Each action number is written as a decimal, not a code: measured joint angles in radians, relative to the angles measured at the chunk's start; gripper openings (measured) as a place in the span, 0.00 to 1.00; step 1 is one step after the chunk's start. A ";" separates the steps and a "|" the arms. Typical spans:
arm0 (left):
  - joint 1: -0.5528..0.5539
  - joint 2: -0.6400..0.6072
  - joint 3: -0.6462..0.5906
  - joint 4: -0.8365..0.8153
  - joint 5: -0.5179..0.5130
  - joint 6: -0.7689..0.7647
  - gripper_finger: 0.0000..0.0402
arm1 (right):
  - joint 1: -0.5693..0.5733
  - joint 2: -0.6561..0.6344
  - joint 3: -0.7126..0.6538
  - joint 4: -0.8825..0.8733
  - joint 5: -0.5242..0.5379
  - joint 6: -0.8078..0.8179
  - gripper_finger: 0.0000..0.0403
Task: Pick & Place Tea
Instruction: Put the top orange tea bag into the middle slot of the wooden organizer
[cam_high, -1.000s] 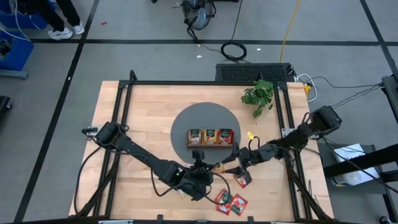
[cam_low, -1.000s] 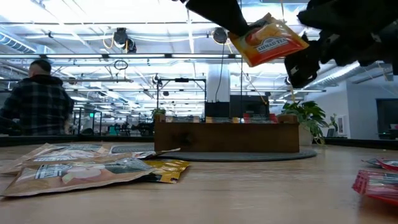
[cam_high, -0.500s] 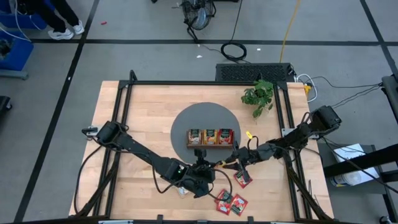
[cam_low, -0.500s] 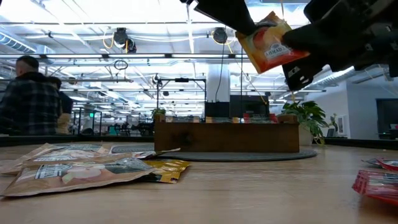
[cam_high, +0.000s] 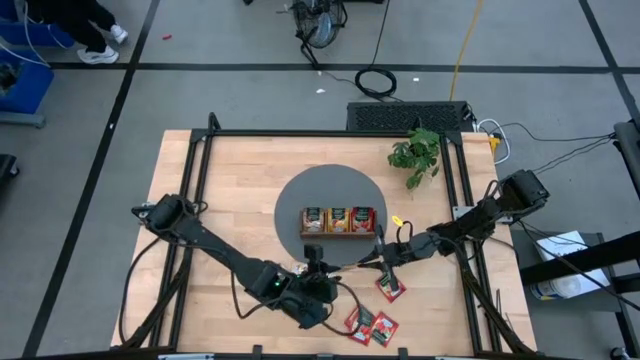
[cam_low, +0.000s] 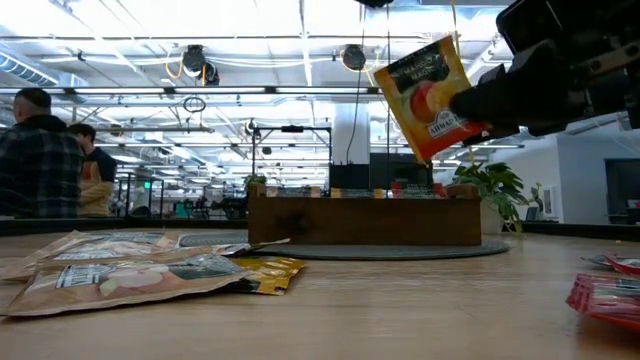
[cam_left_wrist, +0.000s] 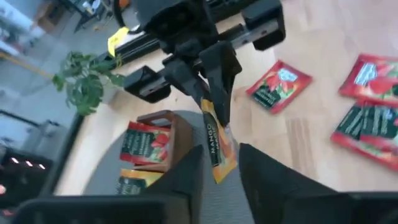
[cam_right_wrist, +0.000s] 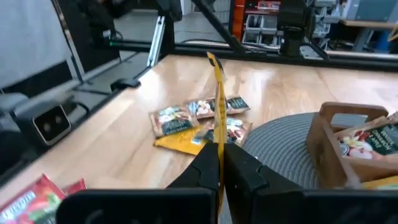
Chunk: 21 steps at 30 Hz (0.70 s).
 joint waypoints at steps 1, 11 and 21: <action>-0.001 0.000 0.000 -0.001 0.000 -0.027 0.31 | 0.003 0.000 0.000 -0.002 0.000 -0.022 0.01; 0.048 0.006 -0.008 -0.004 0.232 -0.167 0.65 | 0.083 0.000 0.000 0.024 0.063 -0.242 0.00; 0.086 0.034 -0.008 0.036 0.279 -0.145 0.64 | 0.084 0.000 0.000 0.026 0.107 -0.255 0.00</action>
